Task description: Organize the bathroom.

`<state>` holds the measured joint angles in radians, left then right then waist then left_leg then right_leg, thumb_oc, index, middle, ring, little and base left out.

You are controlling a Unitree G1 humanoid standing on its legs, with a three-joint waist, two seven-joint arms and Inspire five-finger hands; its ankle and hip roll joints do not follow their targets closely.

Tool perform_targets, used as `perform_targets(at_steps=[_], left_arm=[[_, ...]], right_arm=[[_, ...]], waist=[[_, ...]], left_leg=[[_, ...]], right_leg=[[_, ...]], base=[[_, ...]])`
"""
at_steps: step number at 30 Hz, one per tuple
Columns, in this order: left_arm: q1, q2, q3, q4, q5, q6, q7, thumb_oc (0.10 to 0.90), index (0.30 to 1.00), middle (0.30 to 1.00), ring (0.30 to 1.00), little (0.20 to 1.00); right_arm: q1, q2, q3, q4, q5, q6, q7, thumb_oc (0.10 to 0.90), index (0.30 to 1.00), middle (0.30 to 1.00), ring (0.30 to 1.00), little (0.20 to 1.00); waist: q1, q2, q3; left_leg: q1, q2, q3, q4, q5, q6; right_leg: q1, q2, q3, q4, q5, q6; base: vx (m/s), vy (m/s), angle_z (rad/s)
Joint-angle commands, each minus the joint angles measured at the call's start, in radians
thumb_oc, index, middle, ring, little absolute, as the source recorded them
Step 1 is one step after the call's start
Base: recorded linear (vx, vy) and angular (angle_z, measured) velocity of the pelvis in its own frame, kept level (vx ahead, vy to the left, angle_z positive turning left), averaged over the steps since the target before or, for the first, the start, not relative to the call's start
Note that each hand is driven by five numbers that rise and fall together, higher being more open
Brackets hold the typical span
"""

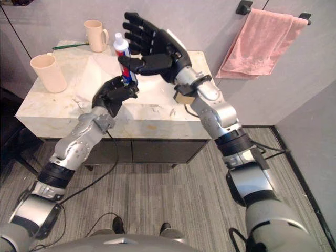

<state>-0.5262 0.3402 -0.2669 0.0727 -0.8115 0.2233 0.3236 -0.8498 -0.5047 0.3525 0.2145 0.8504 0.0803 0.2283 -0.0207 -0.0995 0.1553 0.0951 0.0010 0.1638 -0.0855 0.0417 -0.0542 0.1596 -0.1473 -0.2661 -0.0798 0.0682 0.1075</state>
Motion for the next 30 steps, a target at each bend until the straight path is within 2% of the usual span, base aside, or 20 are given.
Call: perform_targets(at_steps=[1, 2, 10, 11, 12, 13, 14, 15, 16, 17, 18, 30], left_arm=[[-0.180, -0.044, -0.035, -0.037, 0.051, -0.094, -0.062, 0.400, 0.300, 0.300, 0.300, 0.300], [-0.180, -0.046, -0.037, -0.026, 0.053, -0.105, -0.062, 0.400, 0.300, 0.300, 0.300, 0.300], [-0.186, -0.046, -0.043, -0.017, 0.054, -0.113, -0.050, 0.400, 0.300, 0.300, 0.300, 0.300], [-0.186, -0.050, -0.046, -0.013, 0.058, -0.116, -0.050, 0.400, 0.300, 0.300, 0.300, 0.300], [-0.186, -0.051, -0.047, -0.012, 0.058, -0.116, -0.050, 0.400, 0.300, 0.300, 0.300, 0.300], [-0.186, -0.051, -0.047, -0.012, 0.059, -0.115, -0.049, 0.400, 0.300, 0.300, 0.300, 0.300], [-0.185, -0.050, -0.047, -0.013, 0.059, -0.114, -0.050, 0.400, 0.300, 0.300, 0.300, 0.300], [-0.185, -0.053, -0.046, -0.012, 0.061, -0.113, -0.046, 0.400, 0.300, 0.300, 0.300, 0.300], [-0.183, -0.053, -0.045, -0.013, 0.062, -0.113, -0.044, 0.400, 0.300, 0.300, 0.300, 0.300], [-0.179, -0.050, -0.043, -0.013, 0.061, -0.114, -0.044, 0.400, 0.300, 0.300, 0.300, 0.300], [-0.178, -0.049, -0.042, -0.013, 0.060, -0.115, -0.045, 0.400, 0.300, 0.300, 0.300, 0.300], [-0.163, -0.042, -0.031, -0.023, 0.061, -0.110, -0.045, 0.400, 0.300, 0.300, 0.300, 0.300]], right_arm=[[-0.050, 0.025, -0.076, -0.058, 0.076, -0.061, 0.033, 0.800, 0.900, 0.900, 0.900, 0.900], [-0.043, 0.027, -0.079, -0.065, 0.047, -0.049, 0.029, 0.800, 0.900, 0.900, 0.900, 0.900], [-0.038, 0.024, -0.063, -0.058, 0.057, -0.058, 0.042, 0.800, 0.900, 0.900, 0.900, 0.900], [-0.039, 0.025, -0.061, -0.053, 0.051, -0.067, 0.038, 0.718, 0.778, 0.778, 0.778, 0.778], [-0.039, 0.026, -0.061, -0.052, 0.045, -0.070, 0.038, 0.739, 0.808, 0.808, 0.808, 0.808], [-0.042, 0.025, -0.062, -0.050, 0.035, -0.073, 0.040, 0.739, 0.808, 0.808, 0.808, 0.808], [-0.043, 0.023, -0.061, -0.048, 0.032, -0.075, 0.042, 0.711, 0.766, 0.766, 0.766, 0.766], [-0.050, 0.018, -0.061, -0.045, 0.030, -0.085, 0.031, 0.558, 0.538, 0.538, 0.538, 0.538], [-0.054, 0.016, -0.064, -0.046, 0.034, -0.086, 0.028, 0.522, 0.484, 0.484, 0.484, 0.484], [-0.056, 0.011, -0.066, -0.046, 0.039, -0.088, 0.025, 0.414, 0.321, 0.321, 0.321, 0.321], [-0.057, 0.010, -0.067, -0.046, 0.041, -0.089, 0.023, 0.400, 0.300, 0.300, 0.300, 0.300], [-0.044, -0.009, -0.090, -0.051, 0.033, -0.104, 0.023, 0.400, 0.300, 0.300, 0.300, 0.300]], waist=[[0.032, 0.014, -0.111], [0.029, 0.013, -0.109], [0.019, 0.017, -0.115], [0.019, 0.018, -0.114], [0.019, 0.018, -0.114], [0.018, 0.018, -0.114], [0.019, 0.018, -0.114], [0.019, 0.018, -0.114], [0.018, 0.017, -0.114], [0.018, 0.017, -0.115], [0.018, 0.017, -0.115], [0.014, 0.018, -0.115]], left_leg=[[0.068, -0.007, 0.022, 0.009, -0.081, 0.075], [0.068, -0.007, 0.023, 0.009, -0.082, 0.076], [0.067, -0.003, 0.034, 0.006, -0.077, 0.074], [0.068, -0.003, 0.035, 0.006, -0.078, 0.074], [0.069, -0.003, 0.035, 0.006, -0.078, 0.074], [0.070, -0.003, 0.035, 0.006, -0.080, 0.073], [0.070, -0.003, 0.035, 0.006, -0.079, 0.074], [0.070, -0.003, 0.036, 0.006, -0.079, 0.073], [0.069, -0.003, 0.036, 0.006, -0.079, 0.073], [0.069, -0.003, 0.036, 0.006, -0.079, 0.073], [0.069, -0.003, 0.036, 0.006, -0.079, 0.073], [0.071, -0.001, 0.041, 0.008, -0.080, 0.071]], right_leg=[[-0.083, -0.048, 0.004, 0.127, -0.002, 0.076], [-0.088, -0.048, 0.007, 0.132, 0.000, 0.078], [-0.086, -0.042, 0.014, 0.123, -0.011, 0.075], [-0.085, -0.042, 0.015, 0.123, -0.013, 0.074], [-0.085, -0.042, 0.014, 0.122, -0.013, 0.074], [-0.085, -0.042, 0.014, 0.123, -0.013, 0.074], [-0.085, -0.042, 0.014, 0.122, -0.013, 0.074], [-0.083, -0.041, 0.014, 0.120, -0.014, 0.074], [-0.082, -0.041, 0.015, 0.119, -0.014, 0.074], [-0.082, -0.040, 0.016, 0.119, -0.015, 0.074], [-0.082, -0.040, 0.016, 0.119, -0.015, 0.074], [-0.079, -0.037, 0.020, 0.118, -0.020, 0.074]], base=[[0.00, 0.000, 0.00], [0.00, 0.000, 0.00], [0.00, 0.002, -0.01], [0.00, 0.000, 0.00], [0.00, 0.000, 0.00], [0.00, 0.000, 0.00], [0.00, 0.000, 0.00], [0.00, 0.000, 0.00], [0.00, 0.000, 0.00], [0.00, 0.000, 0.00], [0.00, 0.000, 0.00], [0.00, 0.000, 0.00]])
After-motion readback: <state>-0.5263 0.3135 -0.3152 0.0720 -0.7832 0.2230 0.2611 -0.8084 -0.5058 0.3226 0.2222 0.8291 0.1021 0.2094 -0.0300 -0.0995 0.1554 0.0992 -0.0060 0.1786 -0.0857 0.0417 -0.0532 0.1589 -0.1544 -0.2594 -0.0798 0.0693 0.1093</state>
